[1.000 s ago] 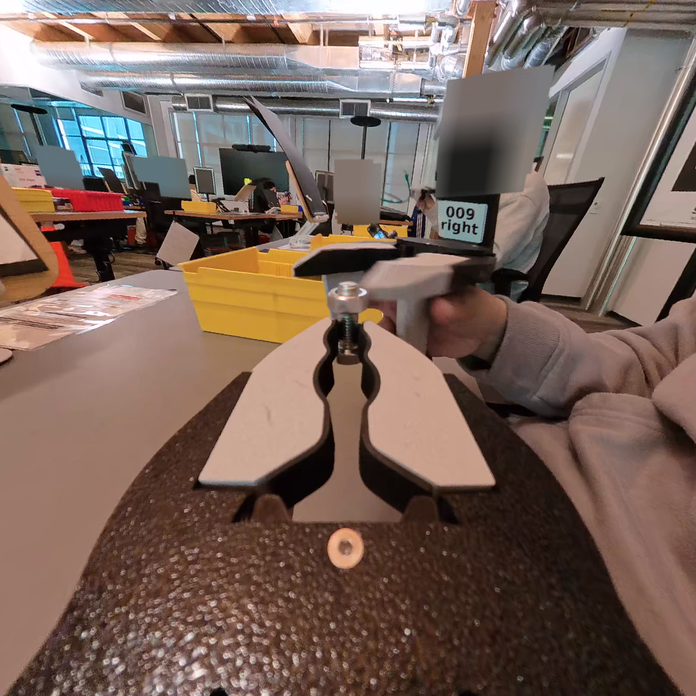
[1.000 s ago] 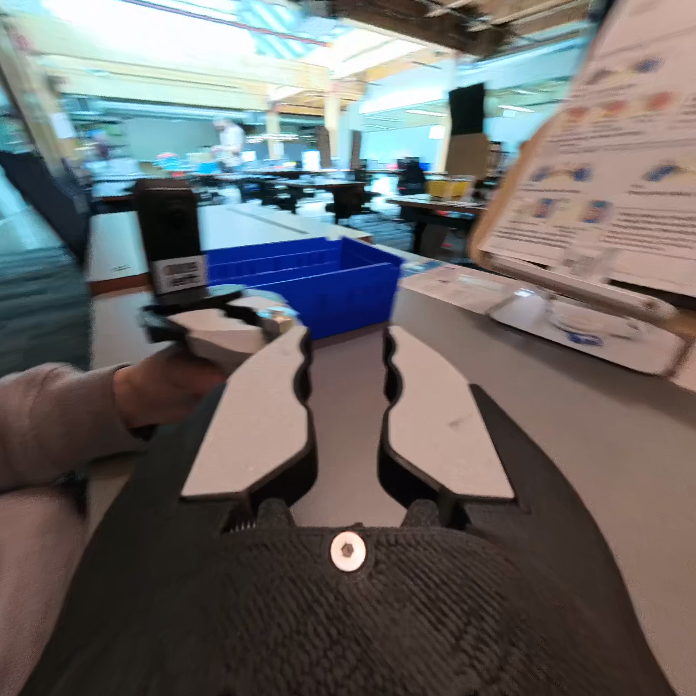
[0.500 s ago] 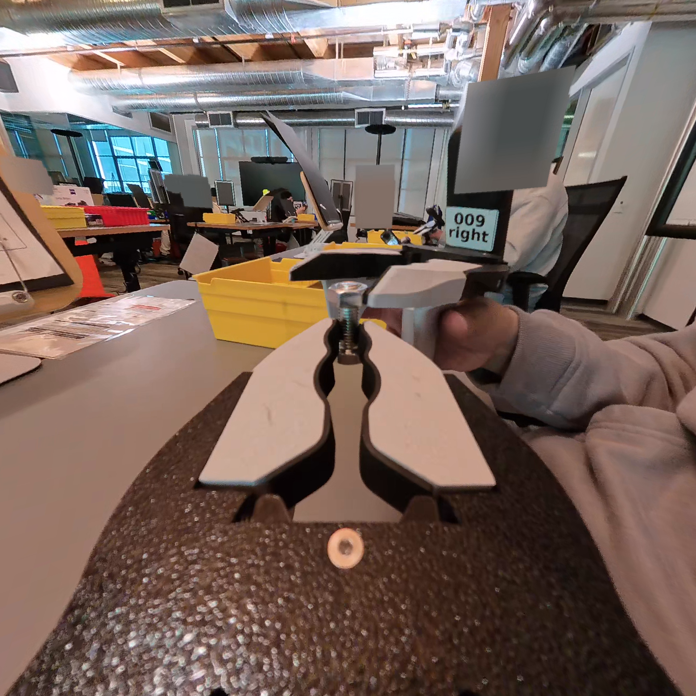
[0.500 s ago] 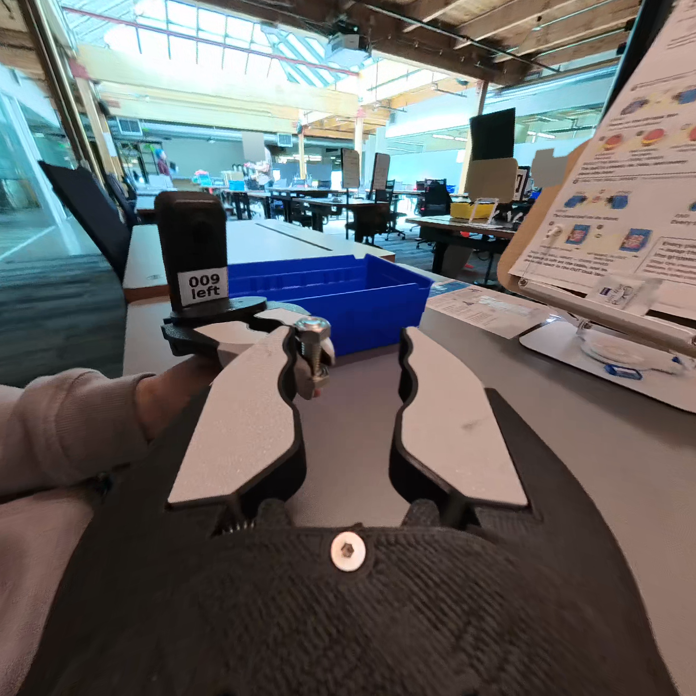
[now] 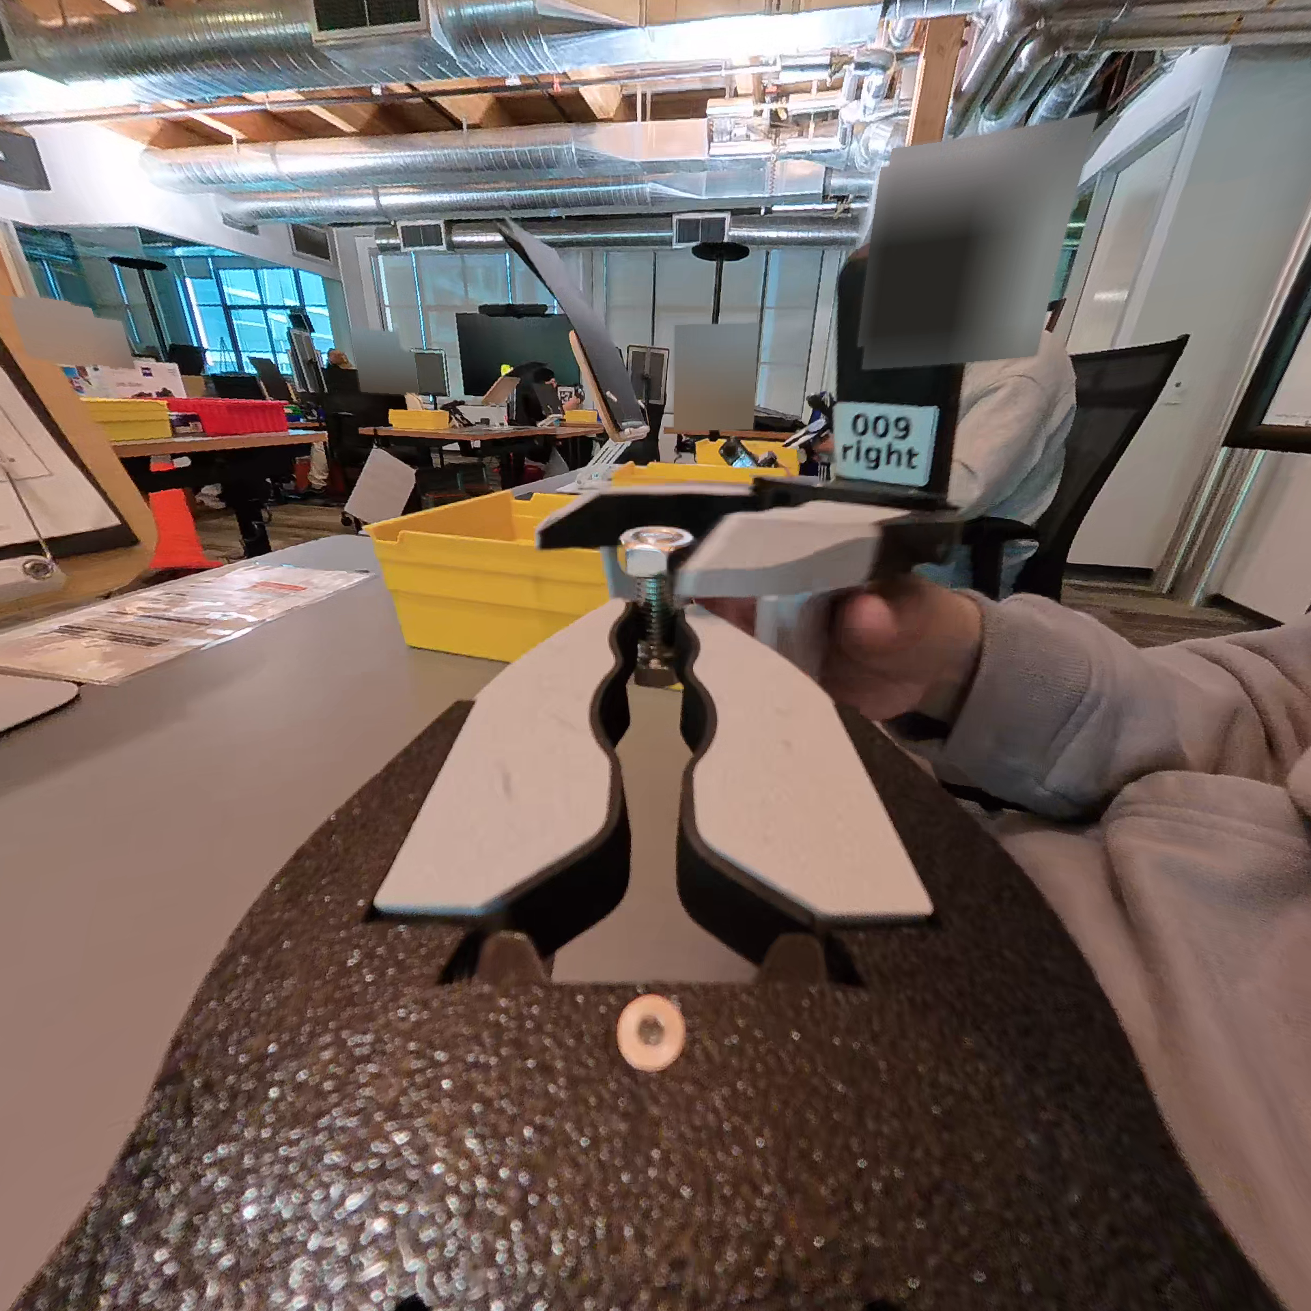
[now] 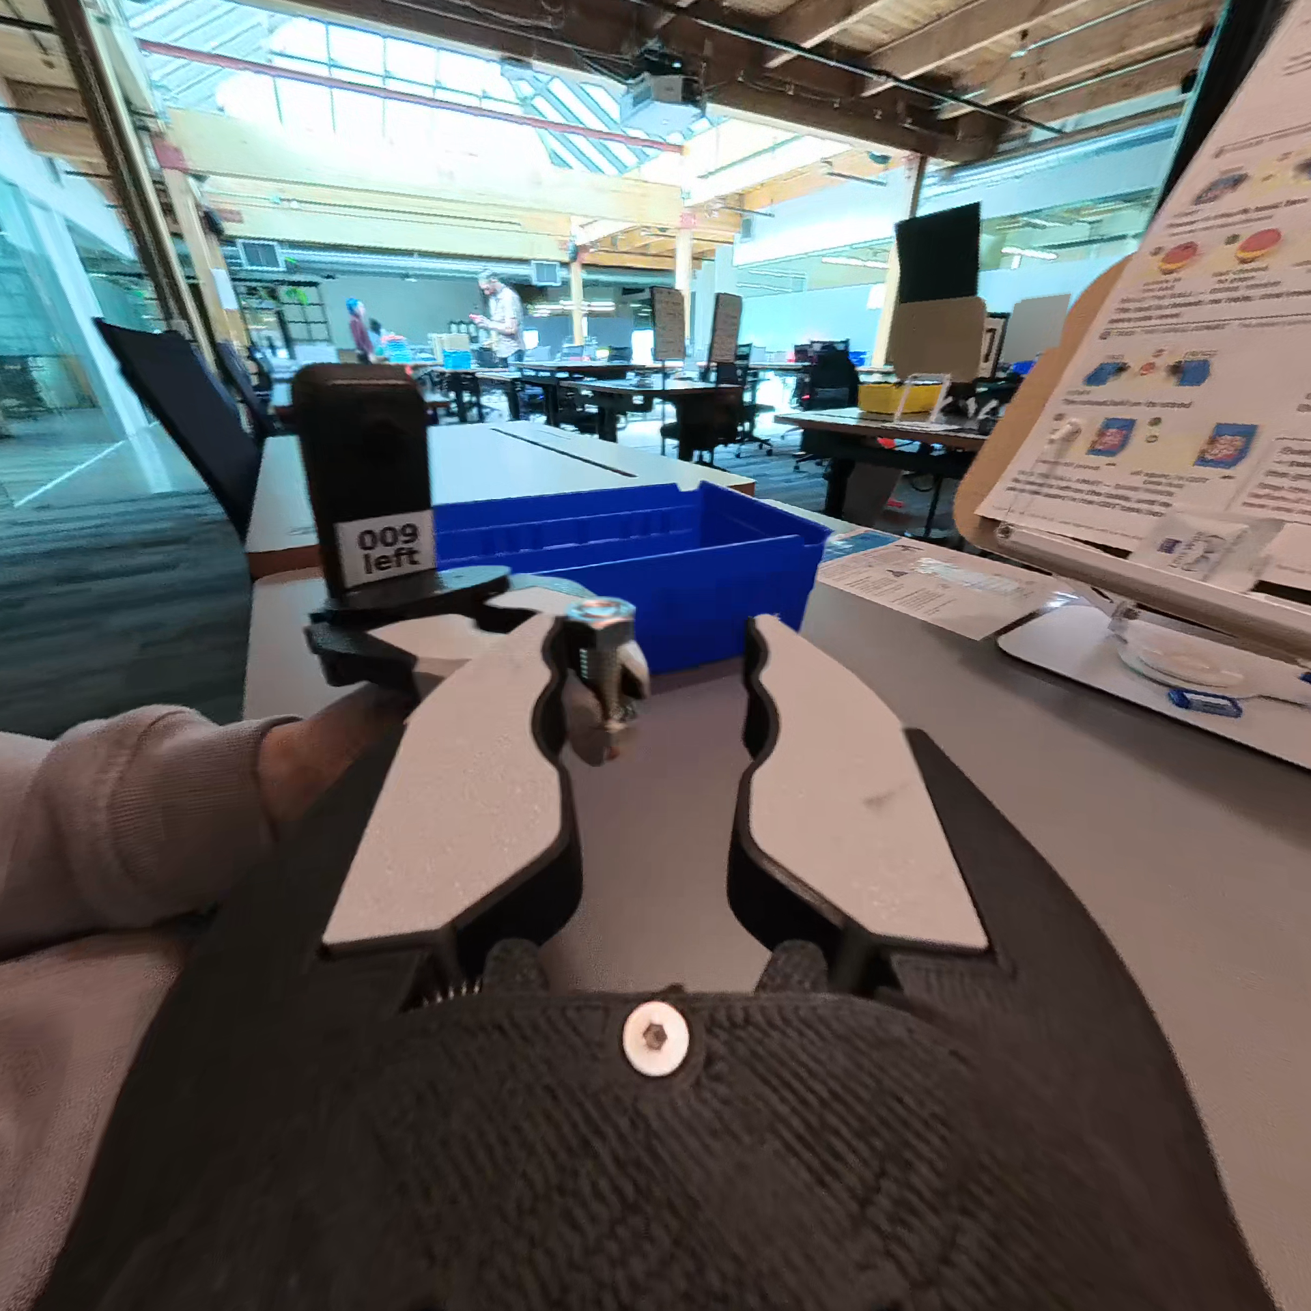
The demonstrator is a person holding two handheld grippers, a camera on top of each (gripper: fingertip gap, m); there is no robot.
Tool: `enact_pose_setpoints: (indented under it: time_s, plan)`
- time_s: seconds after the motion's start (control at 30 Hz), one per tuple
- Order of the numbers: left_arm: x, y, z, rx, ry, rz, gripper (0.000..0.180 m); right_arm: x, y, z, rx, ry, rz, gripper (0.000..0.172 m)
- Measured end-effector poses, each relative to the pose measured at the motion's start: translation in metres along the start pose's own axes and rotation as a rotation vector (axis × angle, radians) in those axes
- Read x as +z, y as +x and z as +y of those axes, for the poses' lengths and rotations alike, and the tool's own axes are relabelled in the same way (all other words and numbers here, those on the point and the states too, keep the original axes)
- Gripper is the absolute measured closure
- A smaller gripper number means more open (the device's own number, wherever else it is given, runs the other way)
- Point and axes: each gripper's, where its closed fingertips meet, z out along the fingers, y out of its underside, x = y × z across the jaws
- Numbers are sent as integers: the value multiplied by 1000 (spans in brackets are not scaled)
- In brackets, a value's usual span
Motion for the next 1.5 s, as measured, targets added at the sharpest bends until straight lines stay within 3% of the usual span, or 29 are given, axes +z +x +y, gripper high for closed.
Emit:
enact_pose_setpoints:
  time_s: [0.1,0.17,0.23,0.37,0.47,0.53,0.67,0.7,0.77,0.9,1.0,1.1,1.17,1.23,1.3,1.4,1.5]
  plan:
    - [-3,-5,-1,9,-9,-29,172,-5,12,0,51,-2,3,110]
    - [-8,-5,-7,-7,41,-17,172,-13,28,-3,53,23,78,124]
    - [-11,-9,-9,-5,40,-33,172,-20,41,-6,80,48,116,122]
    - [-8,-12,0,36,-24,-73,172,-12,10,-14,118,80,-35,116]
    - [-2,-8,5,35,-33,-74,172,1,-7,-9,43,42,-46,117]
    - [0,-6,5,39,-31,-64,172,3,2,-4,14,18,23,125]
    - [-2,-12,0,-4,12,-73,172,-10,26,-4,92,41,64,112]
    - [-5,-14,-3,-20,38,-70,172,-15,37,-3,99,42,114,127]
    - [-9,-17,-4,-34,49,-83,172,-21,45,0,96,31,139,120]
    - [-5,-16,0,-17,21,-102,172,-10,5,-20,95,90,-30,115]
    - [0,-10,0,-27,42,-84,172,2,-8,-11,32,35,-37,116]
    - [1,-7,-1,-19,51,-77,172,2,1,-10,70,62,6,126]
    - [-2,-9,-5,-39,76,-83,172,-3,13,-12,120,80,34,121]
    - [-8,-13,-12,-65,132,-82,172,-11,31,-9,115,59,95,136]
    - [-13,-19,-15,-77,145,-100,172,-20,48,-7,110,56,150,127]
    - [-13,-21,-11,-53,120,-115,172,-19,30,-19,170,97,26,121]
    - [-6,-16,-6,-51,104,-108,172,-6,3,-20,97,83,-38,118]
